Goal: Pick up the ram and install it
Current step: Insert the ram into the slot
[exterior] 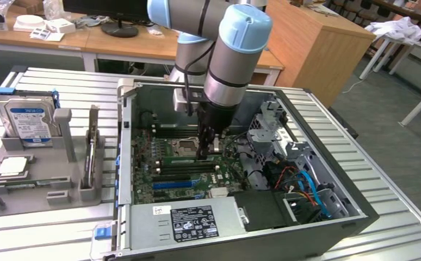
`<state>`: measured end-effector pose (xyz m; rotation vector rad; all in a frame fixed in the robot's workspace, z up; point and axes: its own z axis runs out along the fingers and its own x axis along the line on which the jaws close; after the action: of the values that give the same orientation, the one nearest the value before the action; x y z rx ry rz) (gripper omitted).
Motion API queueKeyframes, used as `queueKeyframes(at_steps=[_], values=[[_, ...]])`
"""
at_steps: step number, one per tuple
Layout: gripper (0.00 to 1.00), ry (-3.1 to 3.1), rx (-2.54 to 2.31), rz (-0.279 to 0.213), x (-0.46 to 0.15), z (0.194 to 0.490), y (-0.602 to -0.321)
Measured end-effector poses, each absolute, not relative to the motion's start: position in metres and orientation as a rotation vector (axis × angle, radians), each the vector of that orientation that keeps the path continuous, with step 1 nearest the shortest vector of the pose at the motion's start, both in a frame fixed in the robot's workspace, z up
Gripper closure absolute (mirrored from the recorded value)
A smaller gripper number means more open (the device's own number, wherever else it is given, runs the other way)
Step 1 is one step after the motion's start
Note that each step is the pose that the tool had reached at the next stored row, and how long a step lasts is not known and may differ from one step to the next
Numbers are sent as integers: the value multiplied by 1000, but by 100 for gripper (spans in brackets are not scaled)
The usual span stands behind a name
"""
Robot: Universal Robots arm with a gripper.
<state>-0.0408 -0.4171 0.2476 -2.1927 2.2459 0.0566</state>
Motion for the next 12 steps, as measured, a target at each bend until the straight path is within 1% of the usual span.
queueKeyframes(at_steps=[12], values=[[88, 2246, -2193, 57, -41, 244, -417]])
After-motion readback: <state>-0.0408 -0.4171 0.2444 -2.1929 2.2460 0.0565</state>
